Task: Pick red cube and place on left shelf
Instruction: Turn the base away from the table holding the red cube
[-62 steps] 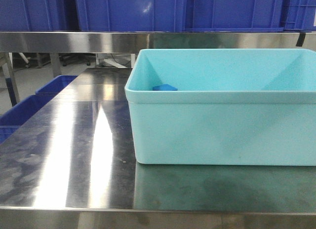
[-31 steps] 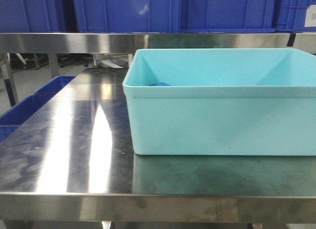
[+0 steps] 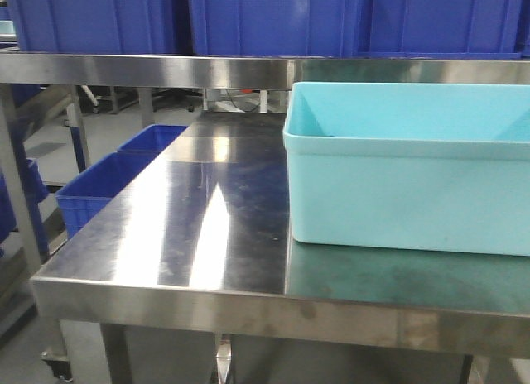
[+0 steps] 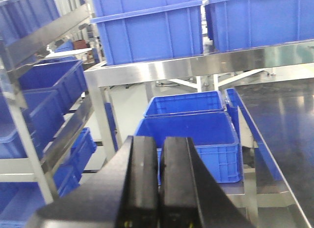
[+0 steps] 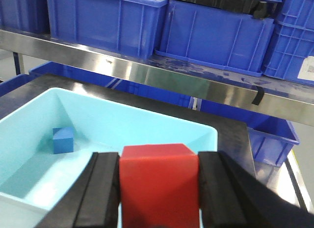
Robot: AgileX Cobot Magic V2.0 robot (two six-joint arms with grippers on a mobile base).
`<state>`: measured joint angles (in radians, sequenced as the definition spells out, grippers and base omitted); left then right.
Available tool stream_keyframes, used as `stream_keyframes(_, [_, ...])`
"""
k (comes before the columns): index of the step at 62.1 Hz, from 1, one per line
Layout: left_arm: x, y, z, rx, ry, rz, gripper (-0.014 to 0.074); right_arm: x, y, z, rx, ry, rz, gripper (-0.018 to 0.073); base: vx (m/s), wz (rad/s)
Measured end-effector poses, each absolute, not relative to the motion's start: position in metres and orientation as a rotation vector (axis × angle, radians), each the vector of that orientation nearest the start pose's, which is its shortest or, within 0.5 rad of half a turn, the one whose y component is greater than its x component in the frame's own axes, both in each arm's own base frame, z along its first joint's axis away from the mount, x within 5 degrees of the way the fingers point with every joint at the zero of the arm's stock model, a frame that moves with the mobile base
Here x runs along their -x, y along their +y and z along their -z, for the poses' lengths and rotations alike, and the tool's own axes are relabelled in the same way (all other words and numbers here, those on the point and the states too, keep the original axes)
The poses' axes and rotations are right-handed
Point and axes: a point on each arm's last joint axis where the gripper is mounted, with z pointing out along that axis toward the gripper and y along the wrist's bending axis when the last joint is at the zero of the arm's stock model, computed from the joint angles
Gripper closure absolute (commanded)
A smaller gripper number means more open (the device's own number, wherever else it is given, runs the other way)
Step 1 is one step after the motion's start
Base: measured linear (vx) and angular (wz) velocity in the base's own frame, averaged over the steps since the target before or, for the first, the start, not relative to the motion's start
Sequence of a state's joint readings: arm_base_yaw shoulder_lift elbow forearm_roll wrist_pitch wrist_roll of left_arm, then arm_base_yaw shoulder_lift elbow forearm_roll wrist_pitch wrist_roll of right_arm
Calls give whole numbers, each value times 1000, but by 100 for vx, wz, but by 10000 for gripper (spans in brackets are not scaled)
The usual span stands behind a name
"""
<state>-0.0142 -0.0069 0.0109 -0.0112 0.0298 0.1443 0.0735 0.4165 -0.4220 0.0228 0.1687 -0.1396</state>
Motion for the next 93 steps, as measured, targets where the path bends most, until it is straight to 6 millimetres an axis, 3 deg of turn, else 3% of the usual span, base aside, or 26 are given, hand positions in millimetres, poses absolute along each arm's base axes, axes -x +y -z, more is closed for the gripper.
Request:
stream_keyframes(51, [-56,-1,-207,-112,1514,-95,491,-95,7,-311,160,1639,30,502,-11,-2])
stream_keyframes(93, [-56,-1,-207,-112,1514,-95,491,-95,7,-311,160,1639,30,502,-12,29])
